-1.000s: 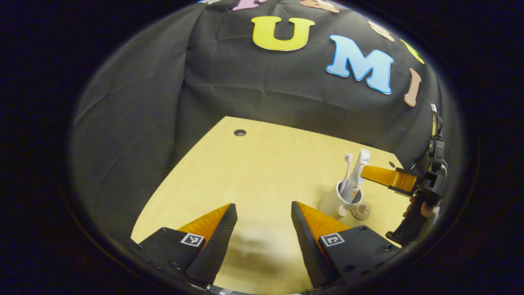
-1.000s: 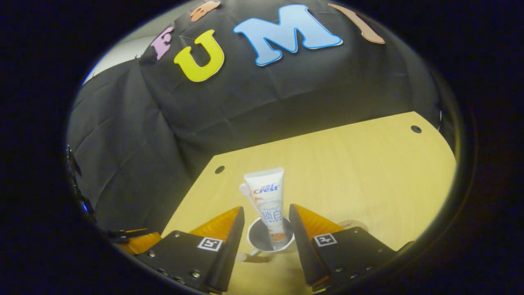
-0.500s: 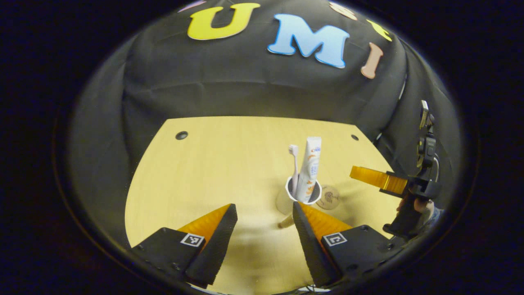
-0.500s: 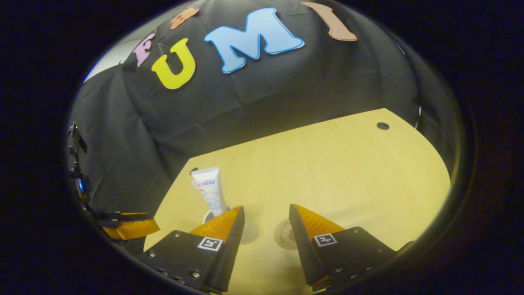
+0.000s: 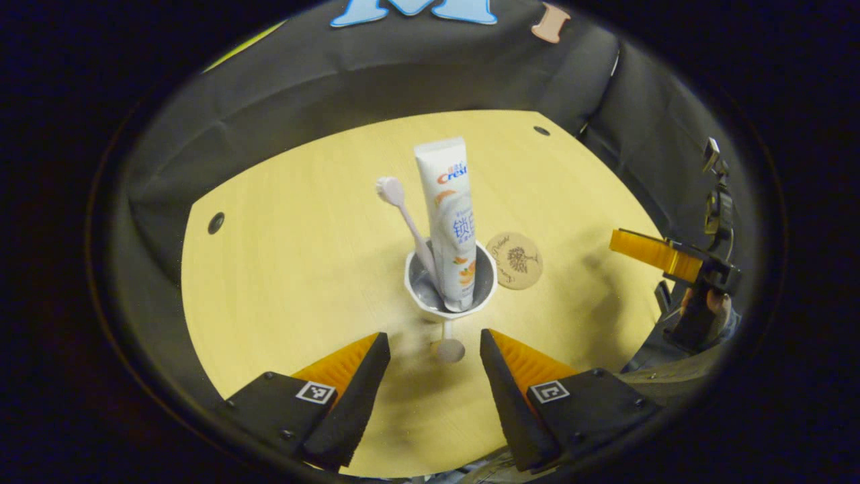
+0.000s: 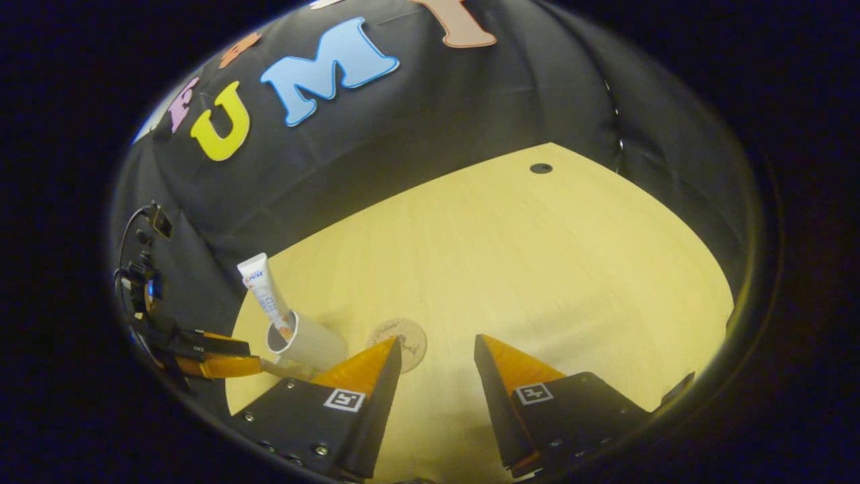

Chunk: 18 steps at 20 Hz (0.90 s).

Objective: Put the toothbrush and toothpaste on the desktop into the cup, then pick up the cup and place it on the coaster on the desktop.

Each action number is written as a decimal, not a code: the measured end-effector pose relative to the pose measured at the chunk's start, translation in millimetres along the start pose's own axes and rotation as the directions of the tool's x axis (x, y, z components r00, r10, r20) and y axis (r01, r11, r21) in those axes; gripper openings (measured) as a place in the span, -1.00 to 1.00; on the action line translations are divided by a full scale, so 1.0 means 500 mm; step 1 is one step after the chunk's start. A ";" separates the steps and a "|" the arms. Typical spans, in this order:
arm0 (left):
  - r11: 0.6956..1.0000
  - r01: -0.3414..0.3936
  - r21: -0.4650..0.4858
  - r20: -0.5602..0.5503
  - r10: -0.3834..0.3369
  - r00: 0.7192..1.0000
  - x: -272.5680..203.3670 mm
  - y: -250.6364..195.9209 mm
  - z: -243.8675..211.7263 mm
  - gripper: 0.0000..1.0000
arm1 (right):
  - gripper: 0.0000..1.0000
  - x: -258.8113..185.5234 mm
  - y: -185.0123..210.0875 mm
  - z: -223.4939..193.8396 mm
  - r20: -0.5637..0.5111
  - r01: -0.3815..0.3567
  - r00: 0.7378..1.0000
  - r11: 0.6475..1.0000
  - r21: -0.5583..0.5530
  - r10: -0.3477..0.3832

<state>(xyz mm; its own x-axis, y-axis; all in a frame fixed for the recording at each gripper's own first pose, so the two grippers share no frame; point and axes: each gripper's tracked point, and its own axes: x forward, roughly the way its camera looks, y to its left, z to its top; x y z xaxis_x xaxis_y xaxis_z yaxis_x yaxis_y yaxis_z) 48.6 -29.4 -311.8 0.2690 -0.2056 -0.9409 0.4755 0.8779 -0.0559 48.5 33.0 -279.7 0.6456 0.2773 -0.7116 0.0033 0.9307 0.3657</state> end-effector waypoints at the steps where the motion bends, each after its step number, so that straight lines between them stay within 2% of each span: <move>1: 1.000 0.008 0.019 -0.023 -0.008 1.000 0.011 -0.005 -0.001 0.80 | 0.32 -0.005 -0.008 -0.004 -0.005 0.006 1.000 1.000 0.008 -0.006; 4: 0.996 0.005 0.087 -0.080 0.002 0.997 0.046 -0.010 0.006 0.80 | 0.32 -0.016 -0.027 -0.017 -0.020 0.016 1.000 1.000 0.027 -0.016; 7: 0.995 0.020 0.098 -0.137 -0.007 0.991 0.082 -0.025 0.009 0.84 | 0.32 -0.026 -0.044 -0.033 -0.038 0.030 0.999 0.999 0.045 -0.028; 8: 0.996 0.020 0.089 -0.155 -0.006 0.988 0.093 -0.026 0.007 0.69 | 0.32 -0.028 -0.048 -0.037 -0.043 0.033 0.999 0.998 0.051 -0.031; 11: 0.997 0.023 0.070 -0.189 -0.009 0.982 0.126 -0.021 0.002 0.65 | 0.32 -0.033 -0.060 -0.047 -0.055 0.045 0.998 0.997 0.067 -0.042; 12: 0.998 0.027 0.062 -0.194 -0.014 0.981 0.133 -0.021 0.005 0.54 | 0.32 -0.034 -0.063 -0.047 -0.059 0.050 0.997 0.996 0.070 -0.046; 14: 0.999 0.018 0.052 -0.210 -0.006 0.978 0.153 -0.011 0.000 0.12 | 0.32 -0.035 -0.069 -0.051 -0.069 0.057 0.996 0.996 0.075 -0.051; 15: 0.999 0.020 0.044 -0.217 -0.011 0.976 0.161 -0.006 -0.005 0.12 | 0.32 -0.035 -0.071 -0.054 -0.073 0.060 0.996 0.995 0.077 -0.055; 18: 1.000 0.011 0.015 -0.248 -0.007 0.969 0.183 0.014 -0.033 -0.17 | 0.32 -0.036 -0.079 -0.055 -0.084 0.072 0.994 0.994 0.080 -0.065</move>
<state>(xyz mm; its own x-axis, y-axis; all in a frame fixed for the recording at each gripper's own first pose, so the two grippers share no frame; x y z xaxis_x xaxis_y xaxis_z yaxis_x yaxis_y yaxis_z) 62.8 -35.0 -403.6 0.0496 -0.0978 -0.9940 0.4913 0.8689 -0.0609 15.9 -2.2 -297.9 0.5773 0.2354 -0.7819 0.1107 0.9261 0.3606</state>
